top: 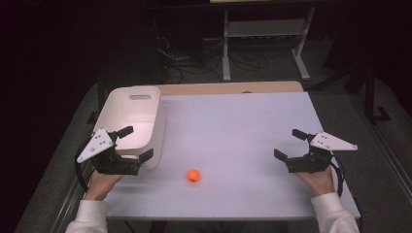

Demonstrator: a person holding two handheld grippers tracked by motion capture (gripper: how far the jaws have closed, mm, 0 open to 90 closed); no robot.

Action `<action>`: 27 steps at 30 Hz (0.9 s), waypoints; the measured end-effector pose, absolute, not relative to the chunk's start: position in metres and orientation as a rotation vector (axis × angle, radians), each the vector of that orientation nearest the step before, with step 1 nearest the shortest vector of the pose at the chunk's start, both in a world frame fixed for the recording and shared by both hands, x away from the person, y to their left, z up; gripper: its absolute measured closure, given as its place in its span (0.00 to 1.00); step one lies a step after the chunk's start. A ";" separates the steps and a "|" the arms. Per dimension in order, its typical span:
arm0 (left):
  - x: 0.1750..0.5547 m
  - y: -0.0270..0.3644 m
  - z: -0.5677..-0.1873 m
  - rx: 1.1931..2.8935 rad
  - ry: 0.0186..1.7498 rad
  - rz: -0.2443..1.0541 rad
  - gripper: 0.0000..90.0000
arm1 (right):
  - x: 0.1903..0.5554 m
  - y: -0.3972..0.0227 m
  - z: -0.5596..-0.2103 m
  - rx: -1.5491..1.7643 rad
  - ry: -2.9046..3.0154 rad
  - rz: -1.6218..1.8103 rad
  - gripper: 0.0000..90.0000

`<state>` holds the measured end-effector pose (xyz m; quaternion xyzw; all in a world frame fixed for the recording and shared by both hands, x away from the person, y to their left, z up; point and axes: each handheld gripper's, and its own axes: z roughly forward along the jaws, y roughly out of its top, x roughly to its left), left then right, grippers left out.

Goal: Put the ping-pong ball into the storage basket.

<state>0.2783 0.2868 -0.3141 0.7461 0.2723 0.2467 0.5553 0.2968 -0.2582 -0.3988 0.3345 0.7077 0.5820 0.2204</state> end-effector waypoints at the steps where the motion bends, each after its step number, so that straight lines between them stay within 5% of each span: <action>1: 0.278 0.285 -0.314 1.762 0.649 0.575 0.00 | 0.297 -0.258 -0.399 0.925 1.957 1.610 0.00; 27: 0.291 0.255 -0.297 1.931 0.577 0.535 0.00 | 0.297 -0.257 -0.400 0.912 1.983 1.609 0.00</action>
